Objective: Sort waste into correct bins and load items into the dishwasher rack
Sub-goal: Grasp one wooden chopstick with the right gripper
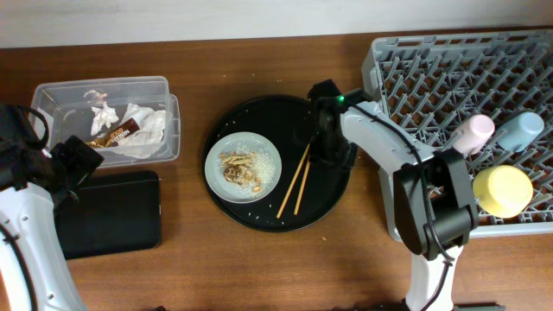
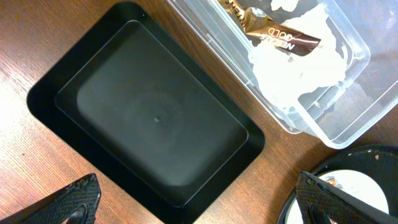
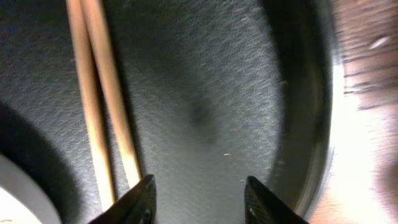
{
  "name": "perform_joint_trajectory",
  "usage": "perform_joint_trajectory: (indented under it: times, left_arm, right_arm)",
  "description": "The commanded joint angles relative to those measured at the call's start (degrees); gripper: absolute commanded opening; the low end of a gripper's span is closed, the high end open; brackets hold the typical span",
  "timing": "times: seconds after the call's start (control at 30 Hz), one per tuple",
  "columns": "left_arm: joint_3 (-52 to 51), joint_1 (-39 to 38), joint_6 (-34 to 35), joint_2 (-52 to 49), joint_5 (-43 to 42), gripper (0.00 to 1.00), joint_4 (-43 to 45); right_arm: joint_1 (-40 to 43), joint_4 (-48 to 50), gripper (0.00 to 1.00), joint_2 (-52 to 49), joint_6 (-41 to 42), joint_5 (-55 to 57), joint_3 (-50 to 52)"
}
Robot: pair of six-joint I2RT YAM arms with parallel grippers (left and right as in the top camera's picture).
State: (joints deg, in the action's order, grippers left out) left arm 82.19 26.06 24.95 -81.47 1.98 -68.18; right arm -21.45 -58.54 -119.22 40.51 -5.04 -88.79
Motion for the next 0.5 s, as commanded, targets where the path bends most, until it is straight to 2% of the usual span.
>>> perform_joint_trajectory:
  times: [0.0,0.03,0.17,0.47]
  left_arm:
    - [0.68,0.26,0.50,0.50,0.42,0.99,-0.07]
    - [0.68,0.26,0.50,0.50,0.42,0.99,-0.07]
    - [0.68,0.26,0.50,0.50,0.44,0.99,-0.04]
    - [0.68,0.26,0.50,0.50,0.42,0.99,-0.04]
  right_arm:
    - [-3.41,2.54,0.52,0.76,0.04,-0.98,0.90]
    - [-4.15,3.37,0.57,0.76,0.28,-0.87,0.90]
    - [-4.96,4.20,0.61,0.52,2.16,3.28,1.79]
    - [-5.16,7.37,0.60,-0.96,2.19,5.09,5.03]
